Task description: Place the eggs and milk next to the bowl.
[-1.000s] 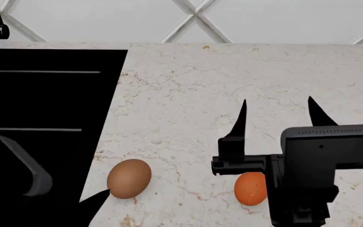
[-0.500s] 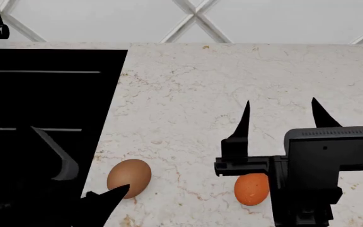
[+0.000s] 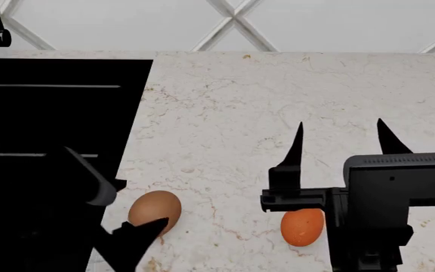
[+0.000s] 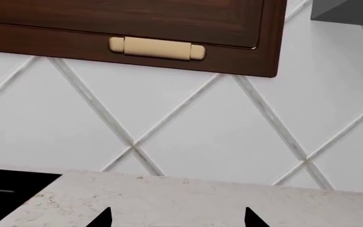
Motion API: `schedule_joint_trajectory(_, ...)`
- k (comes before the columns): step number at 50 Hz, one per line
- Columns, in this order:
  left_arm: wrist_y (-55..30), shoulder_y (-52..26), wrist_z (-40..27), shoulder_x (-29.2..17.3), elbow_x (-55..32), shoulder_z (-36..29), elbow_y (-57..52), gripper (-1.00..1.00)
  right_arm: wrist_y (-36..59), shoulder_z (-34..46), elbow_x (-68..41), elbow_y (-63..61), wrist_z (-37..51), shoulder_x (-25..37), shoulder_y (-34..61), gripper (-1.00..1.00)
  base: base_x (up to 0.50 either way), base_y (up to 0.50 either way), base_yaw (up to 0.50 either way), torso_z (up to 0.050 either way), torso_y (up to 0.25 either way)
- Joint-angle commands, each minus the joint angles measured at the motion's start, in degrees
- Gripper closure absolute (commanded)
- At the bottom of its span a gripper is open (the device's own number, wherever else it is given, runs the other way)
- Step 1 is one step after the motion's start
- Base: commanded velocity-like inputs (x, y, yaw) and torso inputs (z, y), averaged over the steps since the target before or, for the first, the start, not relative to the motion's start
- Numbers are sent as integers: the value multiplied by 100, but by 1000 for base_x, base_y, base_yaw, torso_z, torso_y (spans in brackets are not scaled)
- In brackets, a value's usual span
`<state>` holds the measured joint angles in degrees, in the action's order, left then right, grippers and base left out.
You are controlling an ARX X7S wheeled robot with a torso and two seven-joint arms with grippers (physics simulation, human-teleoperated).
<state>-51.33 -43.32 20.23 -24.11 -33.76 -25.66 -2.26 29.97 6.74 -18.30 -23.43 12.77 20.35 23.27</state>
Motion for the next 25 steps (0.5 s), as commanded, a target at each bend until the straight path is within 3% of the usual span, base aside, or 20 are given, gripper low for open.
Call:
schedule_joint_trajectory(1, 298, -97, 335, 223, 208, -65, 541, -100, -86, -153, 107, 145, -120, -80, -4, -100, 0, 0, 0, 0, 0)
schedule_joint_trajectory(25, 615, -121, 539, 365, 343, -285, 1131, -100, -154, -31, 148, 358, -114, -83, 100, -100, 0, 0, 0, 0, 0)
